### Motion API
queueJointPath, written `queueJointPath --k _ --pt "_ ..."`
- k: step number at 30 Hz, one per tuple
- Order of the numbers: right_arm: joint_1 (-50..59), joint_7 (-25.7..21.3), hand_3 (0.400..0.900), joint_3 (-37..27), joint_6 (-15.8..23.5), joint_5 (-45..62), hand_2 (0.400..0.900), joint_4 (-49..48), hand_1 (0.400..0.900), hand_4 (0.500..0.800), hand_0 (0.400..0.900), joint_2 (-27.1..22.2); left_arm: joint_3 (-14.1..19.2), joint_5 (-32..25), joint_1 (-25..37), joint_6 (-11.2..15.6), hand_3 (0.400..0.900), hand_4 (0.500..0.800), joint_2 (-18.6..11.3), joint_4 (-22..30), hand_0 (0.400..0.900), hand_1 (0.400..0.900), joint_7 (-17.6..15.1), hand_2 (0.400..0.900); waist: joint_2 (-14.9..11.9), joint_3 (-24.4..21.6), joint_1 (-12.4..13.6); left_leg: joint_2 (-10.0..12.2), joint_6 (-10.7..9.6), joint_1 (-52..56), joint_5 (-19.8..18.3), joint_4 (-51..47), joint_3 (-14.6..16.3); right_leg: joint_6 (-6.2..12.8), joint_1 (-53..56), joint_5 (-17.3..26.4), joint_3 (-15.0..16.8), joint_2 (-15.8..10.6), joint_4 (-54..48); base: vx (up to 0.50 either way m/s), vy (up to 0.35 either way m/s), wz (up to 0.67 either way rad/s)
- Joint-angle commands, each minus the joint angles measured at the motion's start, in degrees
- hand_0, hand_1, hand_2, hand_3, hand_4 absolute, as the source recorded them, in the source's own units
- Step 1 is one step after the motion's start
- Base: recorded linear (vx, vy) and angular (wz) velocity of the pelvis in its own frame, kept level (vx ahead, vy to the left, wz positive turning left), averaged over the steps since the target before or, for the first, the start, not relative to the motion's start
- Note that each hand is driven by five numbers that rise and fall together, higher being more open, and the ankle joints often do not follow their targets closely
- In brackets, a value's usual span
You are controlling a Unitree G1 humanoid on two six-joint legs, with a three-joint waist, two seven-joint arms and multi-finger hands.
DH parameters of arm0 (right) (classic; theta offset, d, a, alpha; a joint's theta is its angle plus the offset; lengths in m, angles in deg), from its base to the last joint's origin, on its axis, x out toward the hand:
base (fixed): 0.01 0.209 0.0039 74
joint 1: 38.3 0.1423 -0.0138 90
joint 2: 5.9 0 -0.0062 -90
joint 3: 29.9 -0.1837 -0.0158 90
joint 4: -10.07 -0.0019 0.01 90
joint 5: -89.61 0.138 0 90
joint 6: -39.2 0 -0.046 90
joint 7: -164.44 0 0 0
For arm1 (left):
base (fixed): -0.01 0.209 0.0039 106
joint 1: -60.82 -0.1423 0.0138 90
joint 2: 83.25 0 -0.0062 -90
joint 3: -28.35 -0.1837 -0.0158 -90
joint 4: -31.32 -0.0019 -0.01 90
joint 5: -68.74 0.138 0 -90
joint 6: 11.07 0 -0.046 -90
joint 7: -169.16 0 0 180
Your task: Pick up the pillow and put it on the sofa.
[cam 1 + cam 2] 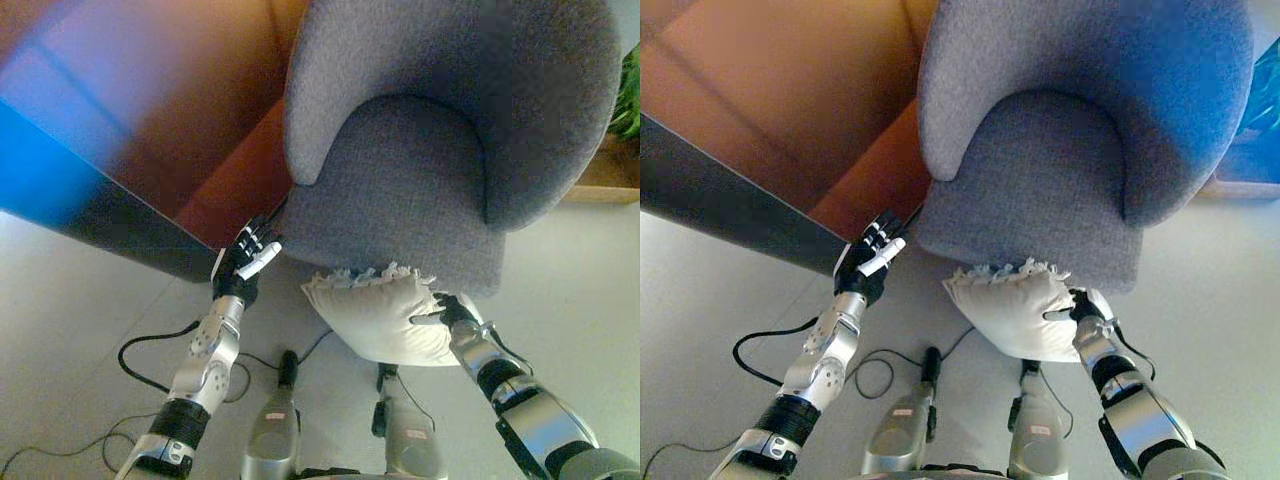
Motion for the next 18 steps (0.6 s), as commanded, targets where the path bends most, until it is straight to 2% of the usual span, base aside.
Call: queueJointPath --k 1,9,18 --pt "7.65 -1.11 0.9 2.96 -0.4 0.09 0.9 2.37 0.9 0.8 0.9 -5.34 -1.79 -1.11 6.81 7.78 0.9 0.8 -3.66 4.48 0.9 0.9 0.35 0.9 -1.26 1.28 1.84 -0.98 0.57 -5.68 -1.85 5.54 -3.19 6.36 2.63 -3.53 2.21 -4.53 2.15 -0.07 -0.013 -0.05" --pt "11.87 0.62 0.9 3.06 -0.1 0.81 0.9 5.0 0.9 0.8 0.9 -7.1 -2.14 -1.92 9.36 8.73 0.9 0.8 -5.2 6.4 0.9 0.9 -0.45 0.9 -1.42 4.29 2.05 -1.47 0.56 -7.72 -2.12 6.87 -2.55 6.34 1.02 -2.4 1.86 -4.51 1.7 -0.04 -0.007 -0.03" --pt "16.18 3.01 0.9 3.88 1.41 -0.28 0.9 6.45 0.9 0.8 0.9 -7.27 -2.24 -2.56 11.24 9.35 0.9 0.8 -4.99 7.15 0.9 0.9 -1.16 0.9 -0.86 4.31 2.26 -2.5 0.85 -11.48 -2.09 7.57 -2.31 6.48 -3.21 -1.49 1.07 -5.17 2.26 0.0 0.0 0.0"
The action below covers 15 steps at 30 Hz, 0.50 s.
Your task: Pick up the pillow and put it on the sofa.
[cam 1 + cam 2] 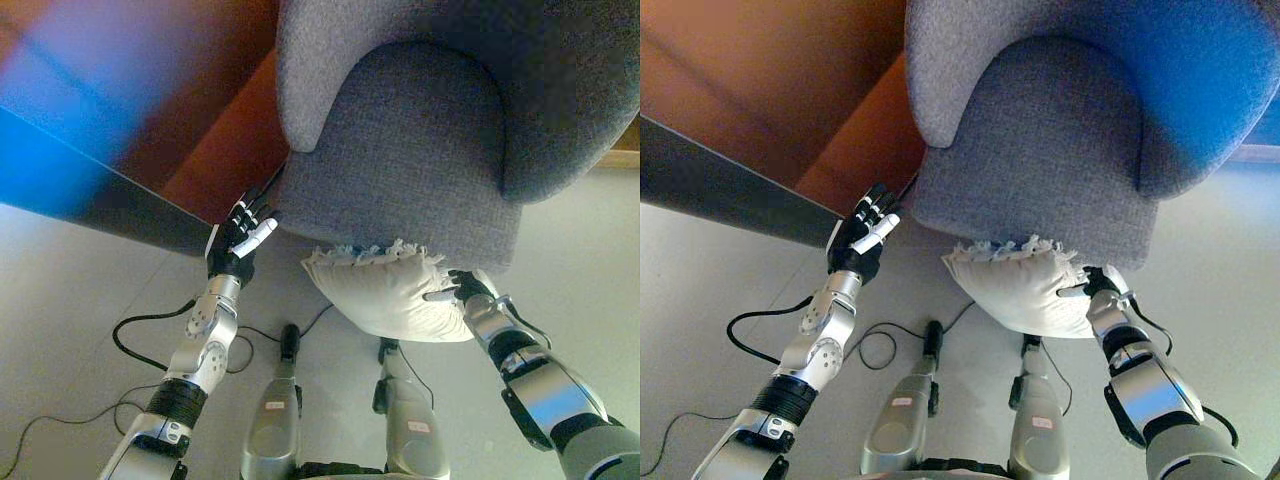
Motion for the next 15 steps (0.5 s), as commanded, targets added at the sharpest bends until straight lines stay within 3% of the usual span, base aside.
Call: queueJointPath --k 1,15 --pt "8.38 -0.15 0.9 3.98 1.69 -0.99 0.9 1.26 0.9 0.8 0.9 -4.24 -1.65 -0.34 6.65 7.28 0.9 0.8 -2.87 7.02 0.9 0.9 0.15 0.9 -0.78 1.57 1.99 -2.51 1.03 -6.18 -1.99 6.22 -2.48 6.64 1.62 -2.32 0.7 -5.21 2.26 -0.03 0.019 0.01" --pt "15.17 1.02 0.9 6.24 1.47 -3.98 0.9 0.84 0.9 0.8 0.9 -5.72 -3.21 -0.29 9.36 9.43 0.9 0.8 -1.89 7.74 0.9 0.9 0.11 0.9 0.96 1.57 1.69 -4.14 1.29 -12.78 -1.15 6.7 -1.62 6.81 -6.33 -0.98 -0.64 -6.26 3.35 -0.03 0.025 0.01"
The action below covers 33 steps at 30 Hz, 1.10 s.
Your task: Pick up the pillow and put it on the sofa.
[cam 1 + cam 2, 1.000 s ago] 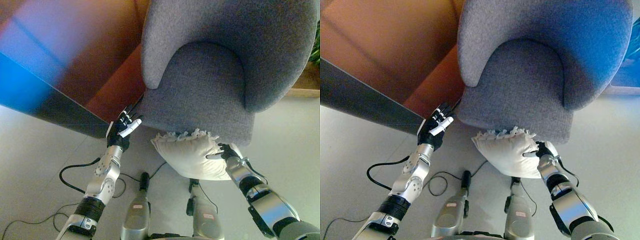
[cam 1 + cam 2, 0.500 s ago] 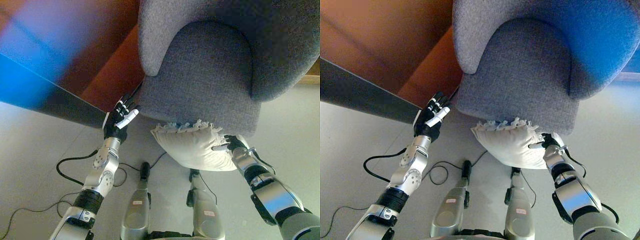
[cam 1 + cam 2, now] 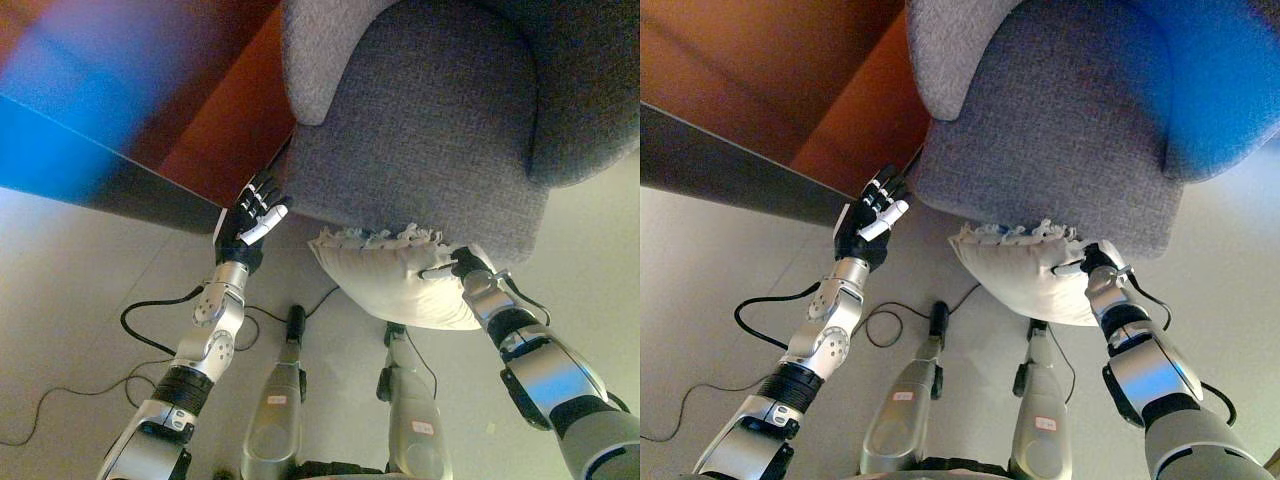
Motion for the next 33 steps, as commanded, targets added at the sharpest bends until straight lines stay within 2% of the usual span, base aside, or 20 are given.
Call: queueJointPath --k 1,4,5,6,7,8,9,19,29,33 --pt "9.96 -0.79 0.9 5.35 0.9 -2.79 0.9 0.58 0.9 0.8 0.9 -4.97 -1.09 -0.3 6.01 7.43 0.9 0.8 -1.96 8.09 0.9 0.9 -0.12 0.9 0.96 1.44 0.66 -3.03 1.06 -6.47 -1.3 5.28 -1.67 6.95 -0.72 -1.92 -0.73 -5.21 3.34 -0.04 0.003 0.02" --pt "11.04 -1.06 0.9 5.72 0.74 -3.08 0.9 0.91 0.9 0.8 0.9 -4.89 -1.61 -0.43 6.56 8.08 0.9 0.8 -1.81 8.15 0.9 0.9 -0.09 0.9 1.3 1.44 0.68 -3.27 1.16 -7.74 -1.19 5.35 -1.77 7.0 -2.23 -1.57 -0.94 -5.36 3.43 0.0 0.0 0.0" --pt "11.75 -0.96 0.845 5.95 0.53 -3.26 0.845 1.0 0.845 0.767 0.845 -4.91 -1.77 -0.64 6.86 8.28 0.9 0.8 -1.87 8.21 0.9 0.9 -0.06 0.9 1.46 1.44 0.7 -3.43 1.22 -8.29 -1.15 5.47 -1.81 7.0 -2.87 -1.47 -0.98 -5.43 3.55 0.0 0.0 0.0" --pt "12.27 -0.82 0.845 6.09 0.41 -3.47 0.845 1.05 0.845 0.767 0.845 -4.98 -1.8 -0.8 7.11 8.38 0.9 0.8 -1.88 8.21 0.9 0.9 -0.04 0.9 1.55 1.44 0.7 -3.55 1.23 -8.72 -1.09 5.54 -1.8 7.01 -3.33 -1.38 -1.04 -5.48 3.59 0.0 0.0 0.0" --pt "13.02 -0.68 0.492 6.4 0.15 -3.7 0.492 1.01 0.492 0.555 0.492 -5.13 -1.91 -0.88 7.45 8.63 0.9 0.8 -1.82 8.34 0.9 0.9 -0.11 0.9 1.69 1.44 0.68 -3.68 1.24 -9.4 -0.98 5.57 -1.77 7.07 -4.12 -1.22 -1.1 -5.6 3.63 0.0 0.0 0.0" --pt "13.71 -0.45 0.424 6.61 -0.25 -3.98 0.424 0.96 0.424 0.514 0.424 -5.22 -1.91 -0.85 7.68 8.74 0.9 0.8 -1.67 8.48 0.9 0.9 -0.15 0.9 1.81 1.44 0.69 -3.81 1.25 -9.91 -0.86 5.59 -1.7 7.09 -4.69 -1.13 -1.15 -5.67 3.69 0.0 0.0 0.0" --pt "14.14 -0.28 0.4 6.9 -0.59 -3.83 0.4 0.88 0.4 0.5 0.4 -5.28 -2.0 -0.76 7.84 8.91 0.9 0.8 -1.54 8.53 0.9 0.9 -0.25 0.9 1.9 1.44 0.69 -3.88 1.23 -10.42 -0.76 5.63 -1.67 7.12 -5.23 -1.01 -1.2 -5.77 3.67 0.0 0.0 0.0" --pt "14.34 -0.09 0.4 6.61 -0.91 -3.42 0.4 1.09 0.4 0.5 0.4 -5.63 -2.31 -0.35 7.38 9.84 0.9 0.8 -1.27 9.62 0.9 0.9 -0.69 0.9 2.38 1.44 0.8 -4.43 1.41 -12.14 -0.6 5.93 -1.9 7.01 -7.24 -0.64 -1.91 -5.97 3.93 0.0 0.0 0.0" --pt "10.37 -2.0 0.4 4.12 1.67 -0.59 0.4 -0.29 0.4 0.5 0.4 -6.4 -1.34 -0.97 6.13 8.39 0.9 0.8 -1.86 9.42 0.9 0.9 -1.58 0.9 1.32 1.44 0.62 -3.76 1.36 -7.96 -1.25 5.8 -1.23 6.72 -3.04 -1.48 -2.73 -5.72 4.32 0.0 0.0 0.0" --pt "7.35 -2.33 0.4 2.93 2.76 -0.39 0.4 -2.42 0.4 0.5 0.4 -6.89 -0.49 -1.16 5.35 6.83 0.9 0.8 -2.04 8.44 0.9 0.9 -2.24 0.9 0.3 1.44 0.39 -3.19 1.28 -4.31 -1.77 5.4 -0.73 6.7 0.52 -2.18 -2.82 -5.54 4.44 0.05 -0.005 -0.03"
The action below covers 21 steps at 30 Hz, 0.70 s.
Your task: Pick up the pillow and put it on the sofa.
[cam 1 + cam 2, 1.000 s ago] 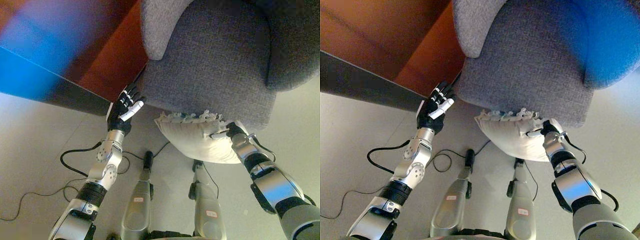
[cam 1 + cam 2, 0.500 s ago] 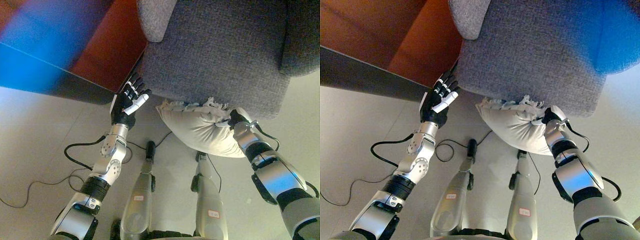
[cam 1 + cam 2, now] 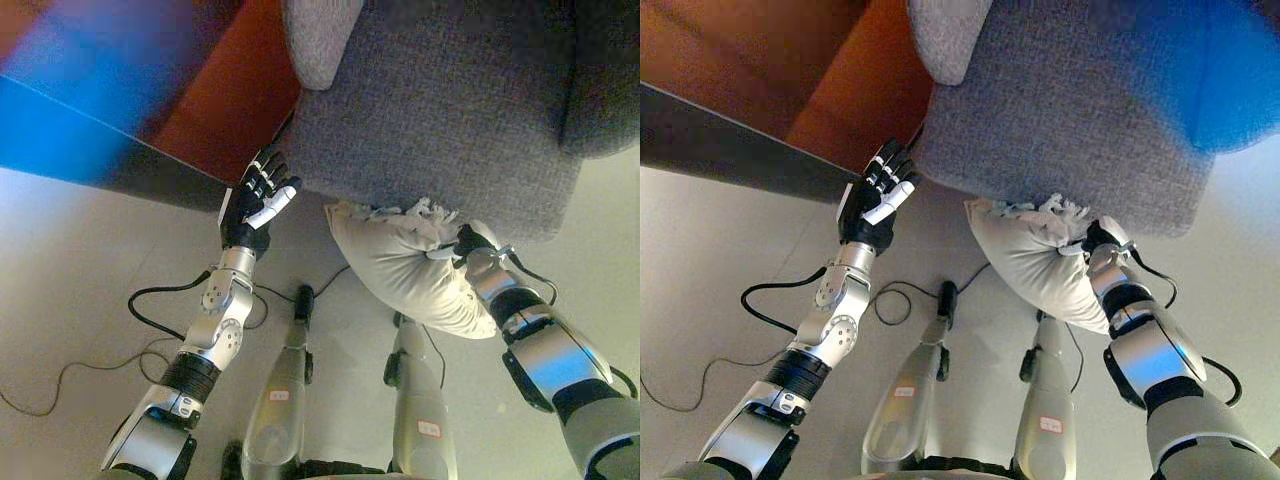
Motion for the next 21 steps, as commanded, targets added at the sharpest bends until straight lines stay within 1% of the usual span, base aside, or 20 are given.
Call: queueJointPath --k 1,4,8,10,13,16,19,21 --pt "3.08 -3.4 0.4 0.84 2.94 1.64 0.4 -3.66 0.4 0.5 0.4 -5.89 2.38 -0.78 1.61 2.89 0.9 0.8 -2.46 7.97 0.9 0.9 -0.49 0.9 -0.71 1.01 -0.14 -1.98 1.08 1.47 -2.86 2.75 -0.82 6.99 5.46 -4.64 -2.28 -4.43 4.11 0.09 -0.021 -0.05" --pt "-0.02 -3.6 0.4 0.3 3.51 1.91 0.4 -7.3 0.4 0.5 0.4 -6.51 2.96 0.21 0.4 1.4 0.9 0.8 -2.43 7.22 0.9 0.9 -1.1 0.9 -1.78 1.01 -0.33 -1.39 0.99 5.26 -3.16 2.18 -0.54 6.99 9.21 -5.06 -2.38 -4.3 3.97 0.09 -0.021 -0.07" --pt "-4.15 -3.76 0.4 -0.42 2.7 1.78 0.4 -13.35 0.4 0.5 0.4 -7.38 3.21 1.96 -1.5 0.27 0.9 0.8 -1.74 5.65 0.9 0.9 -2.68 0.9 -2.74 1.01 -0.86 -0.59 0.75 10.5 -3.39 1.25 -0.23 6.93 14.44 -5.59 -2.26 -4.11 3.47 0.09 0.0 -0.04" --pt "-6.7 -3.8 0.4 -0.75 1.58 1.13 0.4 -17.11 0.4 0.5 0.4 -7.84 3.5 2.63 -2.29 -0.49 0.9 0.8 -1.5 4.28 0.9 0.9 -3.64 0.9 -3.38 0.59 -1.23 -0.23 0.64 13.04 -3.52 1.01 -0.19 7.01 16.93 -5.85 -1.89 -4.15 3.4 0.12 -0.005 -0.03" --pt "-10.64 -3.85 0.4 -1.41 0.23 0.64 0.4 -22.39 0.4 0.5 0.4 -8.17 4.15 3.91 -3.96 -1.84 0.9 0.8 -1.29 2.93 0.9 0.9 -3.97 0.9 -4.41 -1.85 -1.63 0.28 0.66 15.75 -3.89 0.59 -0.24 7.25 19.53 -6.13 -1.54 -4.2 3.33 0.19 -0.022 0.0" --pt "-14.67 -3.48 0.4 -2.57 -1.58 -0.75 0.4 -28.29 0.4 0.5 0.4 -8.48 5.32 4.79 -6.32 -2.67 0.9 0.8 -0.75 2.17 0.9 0.9 -3.61 0.9 -5.23 -4.53 -2.05 0.74 0.69 18.61 -4.21 -0.02 -0.19 7.47 22.37 -6.41 -1.18 -4.13 2.96 0.21 -0.014 0.02" --pt "-18.95 -3.32 0.4 -4.02 -2.57 -2.78 0.4 -33.34 0.4 0.5 0.4 -8.22 6.56 5.66 -9.09 -4.37 0.9 0.8 0.0 2.38 0.9 0.9 -2.68 0.9 -5.96 -7.69 -2.32 1.04 0.73 21.07 -4.46 -0.9 -0.3 7.69 24.71 -6.71 -0.95 -3.93 2.58 0.22 -0.027 0.07" --pt "-21.16 -2.11 0.4 -5.39 -2.98 -4.1 0.4 -35.59 0.4 0.5 0.4 -8.6 7.05 6.43 -10.92 -5.65 0.9 0.8 0.45 2.24 0.9 0.9 -1.64 0.9 -6.23 -9.85 -2.29 1.25 0.72 22.56 -4.58 -1.44 -0.31 7.86 26.26 -6.9 -1.05 -3.83 2.29 0.21 -0.016 0.07"
